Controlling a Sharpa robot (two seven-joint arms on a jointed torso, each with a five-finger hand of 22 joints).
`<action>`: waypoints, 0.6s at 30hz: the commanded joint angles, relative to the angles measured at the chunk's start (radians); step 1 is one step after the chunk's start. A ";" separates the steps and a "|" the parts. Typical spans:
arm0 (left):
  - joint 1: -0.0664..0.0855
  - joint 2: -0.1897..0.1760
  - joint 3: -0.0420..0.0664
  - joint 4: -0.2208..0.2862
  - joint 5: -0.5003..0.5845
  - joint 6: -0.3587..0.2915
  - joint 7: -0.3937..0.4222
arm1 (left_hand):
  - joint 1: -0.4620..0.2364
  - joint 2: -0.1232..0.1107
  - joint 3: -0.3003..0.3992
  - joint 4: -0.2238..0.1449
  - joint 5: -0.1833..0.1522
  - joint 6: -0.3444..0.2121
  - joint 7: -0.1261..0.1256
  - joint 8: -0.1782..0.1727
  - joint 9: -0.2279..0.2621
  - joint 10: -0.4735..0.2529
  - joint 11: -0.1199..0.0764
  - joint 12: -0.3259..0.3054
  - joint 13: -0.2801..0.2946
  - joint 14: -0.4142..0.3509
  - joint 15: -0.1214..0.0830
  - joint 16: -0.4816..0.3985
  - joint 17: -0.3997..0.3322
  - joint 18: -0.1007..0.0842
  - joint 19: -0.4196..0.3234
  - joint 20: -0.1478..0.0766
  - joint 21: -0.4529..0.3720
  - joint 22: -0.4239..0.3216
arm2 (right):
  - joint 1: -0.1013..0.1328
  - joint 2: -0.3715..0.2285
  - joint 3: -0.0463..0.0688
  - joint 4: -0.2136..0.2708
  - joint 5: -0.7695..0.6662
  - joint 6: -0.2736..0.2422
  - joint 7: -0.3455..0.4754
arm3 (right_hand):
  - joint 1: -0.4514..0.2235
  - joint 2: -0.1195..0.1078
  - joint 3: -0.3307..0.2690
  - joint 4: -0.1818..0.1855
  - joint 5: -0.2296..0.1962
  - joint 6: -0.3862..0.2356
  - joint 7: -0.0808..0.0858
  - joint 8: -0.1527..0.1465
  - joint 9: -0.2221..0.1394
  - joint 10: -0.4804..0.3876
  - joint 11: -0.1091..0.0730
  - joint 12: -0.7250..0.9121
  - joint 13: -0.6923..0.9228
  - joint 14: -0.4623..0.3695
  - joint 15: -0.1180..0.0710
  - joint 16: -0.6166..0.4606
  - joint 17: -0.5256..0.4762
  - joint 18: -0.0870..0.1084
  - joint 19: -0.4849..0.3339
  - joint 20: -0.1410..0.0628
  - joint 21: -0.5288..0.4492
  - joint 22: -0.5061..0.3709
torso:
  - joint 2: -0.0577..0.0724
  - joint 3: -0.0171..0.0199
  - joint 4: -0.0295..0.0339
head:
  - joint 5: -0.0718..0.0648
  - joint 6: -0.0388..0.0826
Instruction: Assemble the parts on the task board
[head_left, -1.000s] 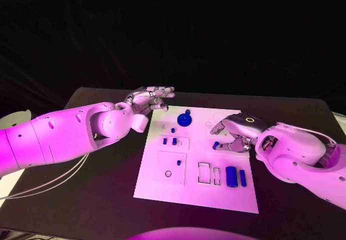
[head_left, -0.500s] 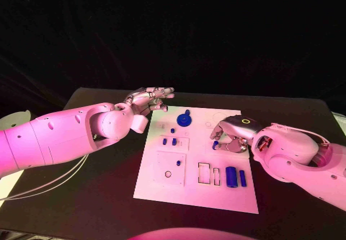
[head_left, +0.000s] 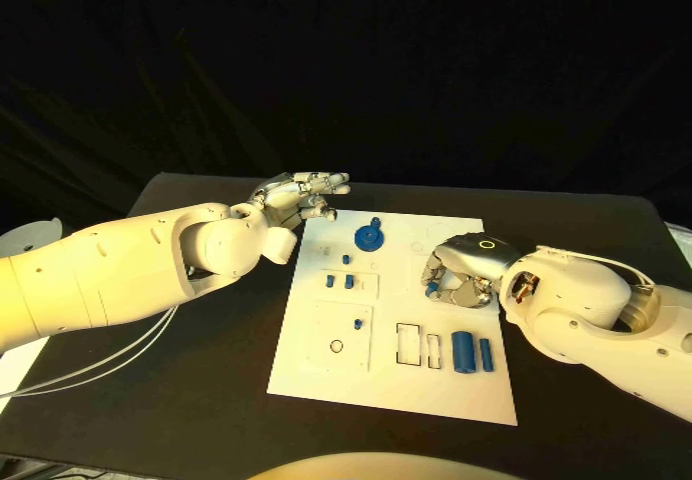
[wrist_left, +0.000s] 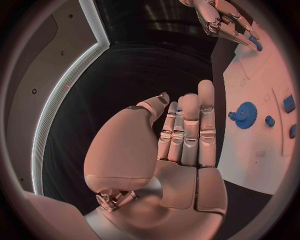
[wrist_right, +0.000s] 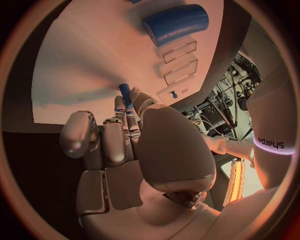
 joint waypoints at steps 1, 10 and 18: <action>0.001 0.001 0.000 0.001 -0.004 0.019 0.002 | -0.001 0.010 -0.004 -0.004 0.004 -0.005 0.002 0.003 0.000 -0.008 0.001 0.003 0.000 -0.006 0.002 0.001 -0.001 0.011 0.002 0.003 -0.007 -0.002 | -0.004 0.003 -0.002 -0.002 -0.014 0.031 0.002 | 0.000 0.011 0.014 0.001 0.000 0.014 -0.001 0.003 0.002 0.017 -0.002 -0.009 -0.001 0.048 -0.003 0.005 0.003 0.009 0.010 -0.002 0.006 0.003 | 0.000 0.0006 0.0000 | 0.000 -0.001; 0.001 0.002 0.000 0.000 -0.004 0.019 0.003 | -0.001 0.010 -0.004 -0.004 0.004 -0.005 0.002 0.003 0.000 -0.008 0.001 0.003 0.000 -0.006 0.002 0.001 -0.001 0.011 0.002 0.003 -0.007 -0.002 | -0.005 0.002 -0.001 -0.003 -0.041 -0.067 -0.008 | 0.044 0.047 0.081 -0.036 -0.005 0.059 0.002 0.013 0.013 0.073 -0.009 -0.013 0.002 0.051 -0.012 0.024 0.024 0.005 0.020 -0.011 0.025 0.029 | 0.000 0.0006 0.0006 | -0.001 -0.003; 0.000 0.003 0.000 -0.003 -0.004 0.019 0.003 | 0.001 0.012 -0.005 -0.006 0.004 -0.005 0.002 0.004 0.000 -0.009 0.001 0.006 0.000 -0.007 0.002 0.002 -0.004 0.012 0.002 0.003 -0.008 -0.003 | 0.002 -0.023 0.014 0.058 -0.018 -0.129 -0.004 | 0.048 0.045 0.102 -0.051 -0.005 0.065 0.004 0.012 0.016 0.087 -0.010 -0.019 0.002 0.051 -0.013 0.029 0.029 0.004 0.022 -0.013 0.030 0.035 | -0.001 -0.0005 0.0010 | 0.000 -0.003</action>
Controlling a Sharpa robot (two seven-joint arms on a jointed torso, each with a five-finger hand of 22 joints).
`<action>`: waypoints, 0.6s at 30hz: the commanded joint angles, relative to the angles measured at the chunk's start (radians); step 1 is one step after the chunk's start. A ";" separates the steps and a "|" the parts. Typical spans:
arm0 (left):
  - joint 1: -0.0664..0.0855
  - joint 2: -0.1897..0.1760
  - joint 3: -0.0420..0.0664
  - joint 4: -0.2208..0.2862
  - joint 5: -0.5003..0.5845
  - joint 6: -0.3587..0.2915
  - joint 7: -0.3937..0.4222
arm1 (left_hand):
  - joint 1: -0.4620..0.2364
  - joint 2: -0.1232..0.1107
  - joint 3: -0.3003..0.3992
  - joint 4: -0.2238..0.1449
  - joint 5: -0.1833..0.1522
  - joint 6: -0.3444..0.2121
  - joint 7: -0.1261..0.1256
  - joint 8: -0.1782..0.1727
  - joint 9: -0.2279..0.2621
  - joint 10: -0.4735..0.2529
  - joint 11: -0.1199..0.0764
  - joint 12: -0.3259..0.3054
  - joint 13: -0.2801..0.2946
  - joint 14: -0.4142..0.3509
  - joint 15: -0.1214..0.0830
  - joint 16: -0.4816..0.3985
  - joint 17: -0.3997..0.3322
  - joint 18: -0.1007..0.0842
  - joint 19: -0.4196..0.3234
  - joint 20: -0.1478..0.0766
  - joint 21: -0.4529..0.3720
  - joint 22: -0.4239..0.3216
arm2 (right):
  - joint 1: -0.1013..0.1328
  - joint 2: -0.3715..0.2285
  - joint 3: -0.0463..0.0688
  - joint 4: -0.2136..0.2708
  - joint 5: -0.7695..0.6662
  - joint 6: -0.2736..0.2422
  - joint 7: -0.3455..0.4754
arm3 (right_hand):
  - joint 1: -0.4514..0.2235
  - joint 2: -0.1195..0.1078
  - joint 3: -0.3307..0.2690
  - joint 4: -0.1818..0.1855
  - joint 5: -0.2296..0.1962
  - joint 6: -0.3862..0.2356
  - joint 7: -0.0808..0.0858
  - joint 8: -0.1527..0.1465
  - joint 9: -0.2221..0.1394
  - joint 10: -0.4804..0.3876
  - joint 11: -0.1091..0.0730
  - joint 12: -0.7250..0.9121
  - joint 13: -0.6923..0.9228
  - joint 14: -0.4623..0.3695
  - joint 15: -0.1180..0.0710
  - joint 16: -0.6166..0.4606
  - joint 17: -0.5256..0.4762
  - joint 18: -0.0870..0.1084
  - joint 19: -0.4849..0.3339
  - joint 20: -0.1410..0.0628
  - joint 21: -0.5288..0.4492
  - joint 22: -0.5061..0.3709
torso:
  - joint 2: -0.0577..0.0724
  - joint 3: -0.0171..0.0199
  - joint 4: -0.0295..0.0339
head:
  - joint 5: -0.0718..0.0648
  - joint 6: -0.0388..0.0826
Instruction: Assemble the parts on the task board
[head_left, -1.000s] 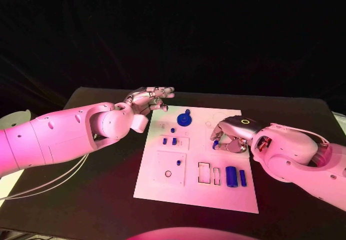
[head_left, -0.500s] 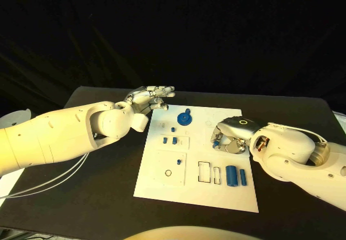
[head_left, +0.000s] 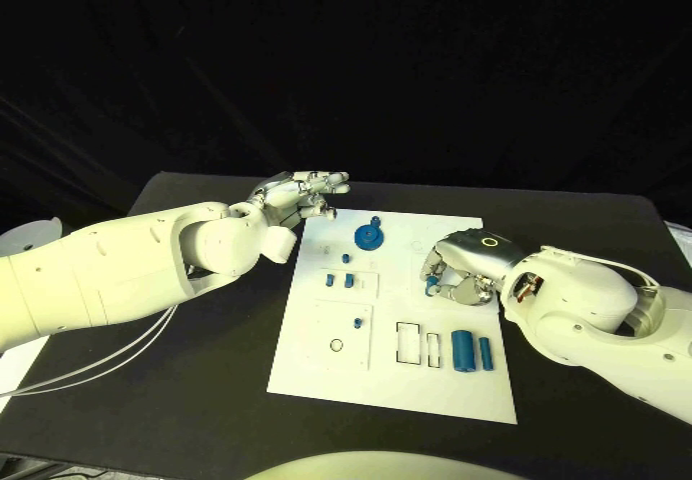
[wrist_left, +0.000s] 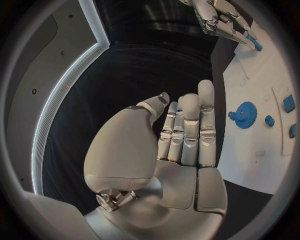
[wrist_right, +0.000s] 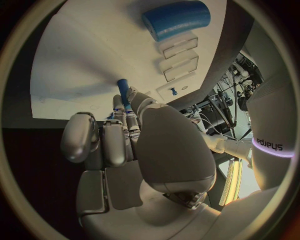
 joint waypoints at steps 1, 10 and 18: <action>0.000 0.003 0.000 0.000 -0.003 0.018 0.004 | 0.001 0.012 -0.001 -0.002 0.004 -0.005 0.002 0.004 0.000 -0.009 0.001 0.006 0.001 -0.007 0.002 0.002 -0.001 0.012 0.002 0.003 -0.002 -0.001 | 0.009 -0.009 0.010 0.033 0.005 -0.067 -0.002 | 0.029 0.022 0.011 -0.005 0.003 0.007 0.000 0.001 -0.001 0.028 -0.024 -0.001 -0.001 0.051 -0.005 0.006 0.001 0.004 0.010 -0.001 0.003 0.002 | 0.000 -0.0009 -0.0002 | 0.001 -0.001; 0.000 0.005 0.000 0.000 -0.003 0.018 0.005 | 0.001 0.012 -0.001 -0.002 0.004 -0.005 0.002 0.004 0.000 -0.009 0.001 0.006 0.001 -0.007 0.002 0.002 -0.001 0.012 0.002 0.003 -0.002 -0.001 | 0.020 -0.007 0.025 0.117 0.046 -0.073 0.008 | 0.028 0.016 0.018 -0.012 0.003 0.009 0.002 -0.001 0.001 0.030 -0.023 -0.006 -0.002 0.051 -0.005 0.007 0.002 0.003 0.010 -0.001 0.004 0.003 | 0.000 -0.0011 -0.0021 | 0.005 -0.002; 0.000 0.011 0.000 -0.002 -0.003 0.022 0.005 | 0.002 0.013 -0.001 -0.002 0.004 -0.005 0.002 0.004 0.000 -0.010 0.001 0.007 0.000 -0.007 0.002 0.002 -0.002 0.012 0.002 0.003 -0.002 -0.001 | -0.017 0.099 0.021 0.141 0.046 -0.075 0.045 | 0.025 0.013 0.027 -0.018 0.004 0.006 0.006 -0.005 0.001 0.028 -0.020 -0.014 -0.002 0.050 -0.004 0.007 0.002 0.004 0.009 -0.001 0.004 0.002 | 0.000 -0.0002 0.0012 | 0.013 -0.006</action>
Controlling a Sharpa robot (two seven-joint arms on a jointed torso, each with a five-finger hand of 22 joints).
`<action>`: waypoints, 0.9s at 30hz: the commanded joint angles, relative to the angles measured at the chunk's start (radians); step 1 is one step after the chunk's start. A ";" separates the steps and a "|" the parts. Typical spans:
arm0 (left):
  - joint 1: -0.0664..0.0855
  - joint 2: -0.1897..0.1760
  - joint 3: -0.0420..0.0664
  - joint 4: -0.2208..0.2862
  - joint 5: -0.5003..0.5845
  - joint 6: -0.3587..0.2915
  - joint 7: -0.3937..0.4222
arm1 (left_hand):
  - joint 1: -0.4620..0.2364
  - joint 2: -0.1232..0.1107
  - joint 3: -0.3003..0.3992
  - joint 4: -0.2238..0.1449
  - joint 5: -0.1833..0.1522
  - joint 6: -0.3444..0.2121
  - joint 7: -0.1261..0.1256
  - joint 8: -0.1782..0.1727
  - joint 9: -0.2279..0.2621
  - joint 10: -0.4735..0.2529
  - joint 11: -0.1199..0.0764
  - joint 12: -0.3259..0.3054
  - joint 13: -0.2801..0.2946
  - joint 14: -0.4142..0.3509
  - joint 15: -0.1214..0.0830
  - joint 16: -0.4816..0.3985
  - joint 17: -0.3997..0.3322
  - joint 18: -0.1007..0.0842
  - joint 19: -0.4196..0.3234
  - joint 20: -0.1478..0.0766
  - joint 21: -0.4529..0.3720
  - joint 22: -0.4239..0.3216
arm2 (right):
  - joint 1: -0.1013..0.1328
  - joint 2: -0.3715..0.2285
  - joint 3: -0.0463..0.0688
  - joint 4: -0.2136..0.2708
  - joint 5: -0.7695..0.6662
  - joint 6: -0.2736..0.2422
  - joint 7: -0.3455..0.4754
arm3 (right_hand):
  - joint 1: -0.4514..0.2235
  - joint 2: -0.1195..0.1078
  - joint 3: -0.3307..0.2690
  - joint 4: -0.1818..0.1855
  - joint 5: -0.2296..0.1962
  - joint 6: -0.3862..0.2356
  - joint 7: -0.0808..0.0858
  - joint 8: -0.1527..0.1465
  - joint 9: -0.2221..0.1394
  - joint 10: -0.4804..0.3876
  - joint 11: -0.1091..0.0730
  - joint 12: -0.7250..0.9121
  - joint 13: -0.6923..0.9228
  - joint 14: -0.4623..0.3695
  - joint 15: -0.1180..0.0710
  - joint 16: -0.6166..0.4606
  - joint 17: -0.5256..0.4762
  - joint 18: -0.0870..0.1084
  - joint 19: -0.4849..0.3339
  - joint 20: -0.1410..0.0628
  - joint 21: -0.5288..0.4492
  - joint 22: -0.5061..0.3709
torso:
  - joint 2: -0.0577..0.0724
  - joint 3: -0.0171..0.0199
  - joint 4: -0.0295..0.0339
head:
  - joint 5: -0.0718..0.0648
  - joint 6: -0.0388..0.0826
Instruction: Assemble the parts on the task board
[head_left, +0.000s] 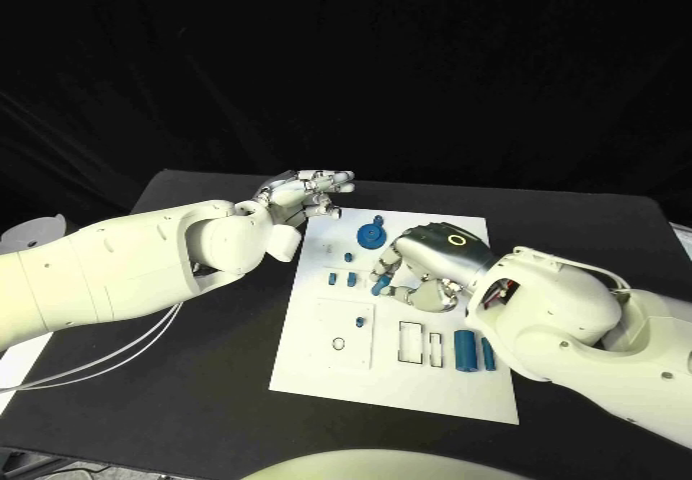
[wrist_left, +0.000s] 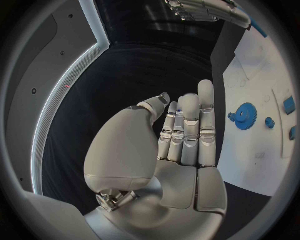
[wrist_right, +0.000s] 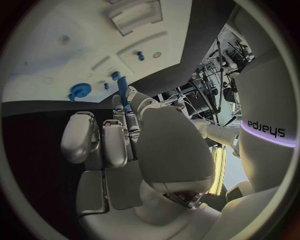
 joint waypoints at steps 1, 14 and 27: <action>0.000 0.004 0.001 0.000 -0.003 0.021 0.005 | -0.003 0.009 -0.001 -0.002 0.004 -0.005 0.002 0.004 0.000 -0.006 -0.003 0.007 0.000 -0.007 0.002 0.002 -0.002 0.012 0.002 0.003 -0.003 -0.001 | -0.014 0.035 -0.005 0.001 0.003 -0.009 0.039 | 0.025 0.013 0.014 -0.005 0.004 0.002 0.003 -0.005 0.002 0.028 -0.020 -0.003 -0.001 0.050 -0.004 0.004 0.001 0.004 0.005 0.003 0.003 0.000 | 0.001 0.0005 0.0023 | 0.005 -0.003; 0.000 0.010 0.001 0.003 -0.003 0.017 0.005 | -0.003 0.009 -0.001 -0.002 0.004 -0.005 0.002 0.004 0.000 -0.006 -0.003 0.007 0.000 -0.007 0.002 0.002 -0.002 0.012 0.002 0.003 -0.003 -0.001 | -0.084 0.141 -0.034 -0.090 0.008 0.046 0.083 | 0.021 0.007 0.022 -0.015 0.005 -0.002 0.007 -0.011 0.002 0.025 -0.017 -0.012 -0.001 0.050 -0.002 0.004 0.000 0.004 0.004 0.005 0.002 -0.003 | 0.001 -0.0007 0.0009 | 0.021 -0.013; 0.001 0.013 0.001 0.003 -0.003 0.018 0.005 | -0.003 0.009 -0.001 -0.002 0.004 -0.005 0.002 0.004 0.000 -0.006 -0.003 0.007 0.000 -0.007 0.002 0.002 -0.002 0.012 0.002 0.003 -0.003 -0.001 | -0.103 0.171 -0.046 -0.136 0.003 0.093 0.081 | 0.019 0.007 0.023 -0.016 0.005 -0.003 0.008 -0.012 0.002 0.024 -0.016 -0.014 -0.001 0.049 -0.001 0.004 0.000 0.004 0.003 0.005 0.002 -0.003 | 0.001 -0.0003 0.0010 | 0.027 -0.021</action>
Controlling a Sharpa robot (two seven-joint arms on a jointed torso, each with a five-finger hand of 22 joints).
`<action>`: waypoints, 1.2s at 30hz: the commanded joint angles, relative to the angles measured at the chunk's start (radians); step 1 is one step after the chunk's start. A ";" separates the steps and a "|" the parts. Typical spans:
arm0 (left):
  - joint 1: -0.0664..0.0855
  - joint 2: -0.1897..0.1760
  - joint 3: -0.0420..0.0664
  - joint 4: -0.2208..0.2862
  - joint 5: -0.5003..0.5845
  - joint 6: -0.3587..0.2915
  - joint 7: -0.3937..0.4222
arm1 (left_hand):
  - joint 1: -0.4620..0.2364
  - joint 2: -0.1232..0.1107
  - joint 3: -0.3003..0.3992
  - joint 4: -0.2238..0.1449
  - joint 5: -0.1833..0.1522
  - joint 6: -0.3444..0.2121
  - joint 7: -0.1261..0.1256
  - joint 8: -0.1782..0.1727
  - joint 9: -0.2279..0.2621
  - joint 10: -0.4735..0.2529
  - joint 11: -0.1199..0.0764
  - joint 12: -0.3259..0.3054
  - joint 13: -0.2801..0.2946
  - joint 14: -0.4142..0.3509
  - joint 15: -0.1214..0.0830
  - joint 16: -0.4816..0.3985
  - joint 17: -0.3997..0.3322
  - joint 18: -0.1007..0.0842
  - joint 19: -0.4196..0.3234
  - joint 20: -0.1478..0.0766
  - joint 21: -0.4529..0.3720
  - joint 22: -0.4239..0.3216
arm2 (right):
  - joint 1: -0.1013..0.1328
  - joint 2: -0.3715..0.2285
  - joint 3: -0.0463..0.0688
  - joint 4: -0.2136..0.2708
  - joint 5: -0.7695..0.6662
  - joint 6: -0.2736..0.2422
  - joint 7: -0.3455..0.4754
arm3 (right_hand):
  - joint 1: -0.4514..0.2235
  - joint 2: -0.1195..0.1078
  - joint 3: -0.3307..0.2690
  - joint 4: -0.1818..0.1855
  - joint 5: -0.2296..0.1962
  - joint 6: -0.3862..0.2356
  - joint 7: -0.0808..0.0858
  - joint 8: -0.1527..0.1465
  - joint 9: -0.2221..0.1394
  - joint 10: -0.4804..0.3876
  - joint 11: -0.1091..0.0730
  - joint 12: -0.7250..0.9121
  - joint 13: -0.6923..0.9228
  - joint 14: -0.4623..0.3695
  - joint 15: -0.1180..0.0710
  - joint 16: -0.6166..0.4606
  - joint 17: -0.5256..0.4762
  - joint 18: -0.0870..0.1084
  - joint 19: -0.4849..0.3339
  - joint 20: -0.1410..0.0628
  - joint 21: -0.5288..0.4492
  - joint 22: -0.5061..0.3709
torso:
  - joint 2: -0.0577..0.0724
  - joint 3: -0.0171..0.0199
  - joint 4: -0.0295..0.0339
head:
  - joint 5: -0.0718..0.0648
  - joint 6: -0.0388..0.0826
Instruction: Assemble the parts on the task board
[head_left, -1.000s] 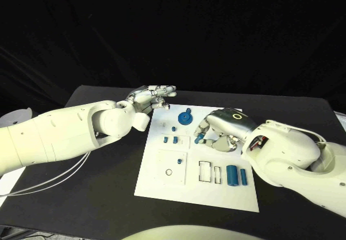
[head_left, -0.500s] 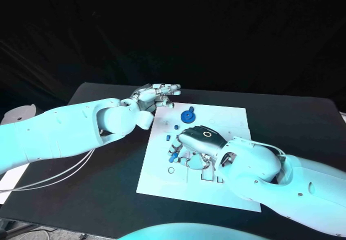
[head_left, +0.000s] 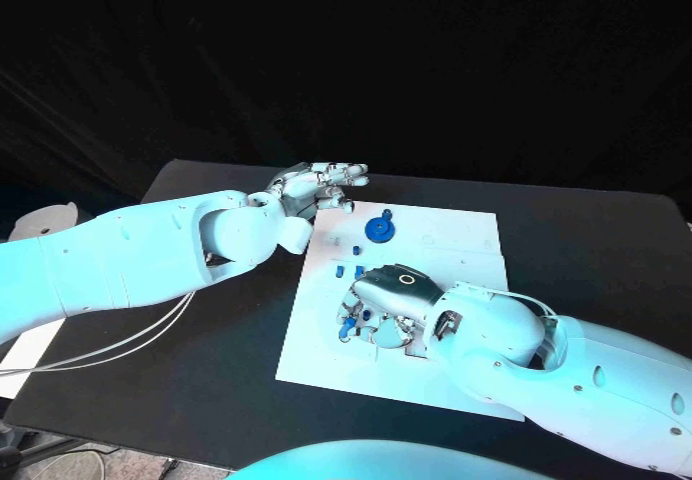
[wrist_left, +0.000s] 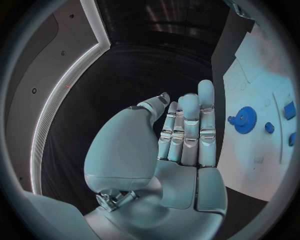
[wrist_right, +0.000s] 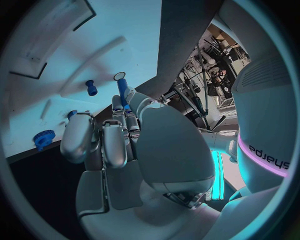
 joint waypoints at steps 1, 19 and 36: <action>0.000 0.002 0.001 0.002 -0.003 0.017 0.005 | -0.003 0.009 -0.001 -0.002 0.004 -0.005 0.002 0.004 0.000 -0.006 -0.003 0.007 0.000 -0.007 0.002 0.002 -0.001 0.012 0.002 0.003 -0.003 -0.001 | -0.003 0.003 -0.001 -0.006 -0.009 0.044 0.009 | 0.016 0.009 0.003 -0.002 0.003 -0.001 0.007 -0.003 0.000 0.024 -0.016 0.000 -0.001 0.049 -0.001 0.004 0.000 0.004 0.003 0.005 0.002 -0.001 | 0.000 -0.0001 -0.0010 | 0.002 -0.002; 0.001 0.001 0.001 0.002 -0.003 0.018 0.003 | -0.003 0.009 -0.001 -0.002 0.004 -0.005 0.002 0.004 0.000 -0.006 -0.003 0.007 0.000 -0.007 0.002 0.002 -0.001 0.012 0.002 0.003 -0.003 -0.001 | -0.006 0.029 -0.010 -0.037 -0.042 0.081 -0.017 | 0.013 0.010 0.004 -0.002 0.003 -0.001 0.008 -0.003 0.001 0.025 -0.015 -0.001 -0.001 0.049 -0.001 0.003 -0.001 0.005 0.003 0.006 0.001 -0.002 | 0.000 0.0000 -0.0008 | 0.004 -0.004; 0.001 0.000 0.001 0.001 -0.003 0.018 0.000 | -0.003 0.009 -0.001 -0.002 0.004 -0.005 0.002 0.004 0.000 -0.006 -0.003 0.007 0.000 -0.007 0.002 0.002 -0.001 0.012 0.002 0.003 -0.003 -0.001 | -0.007 0.041 -0.016 -0.047 -0.042 0.057 -0.038 | -0.114 -0.073 -0.118 0.023 0.017 -0.204 0.049 -0.030 -0.034 -0.256 0.045 -0.013 -0.006 0.034 0.050 -0.037 -0.062 0.016 -0.028 0.053 -0.047 -0.067 | -0.001 -0.0002 -0.0015 | 0.000 -0.002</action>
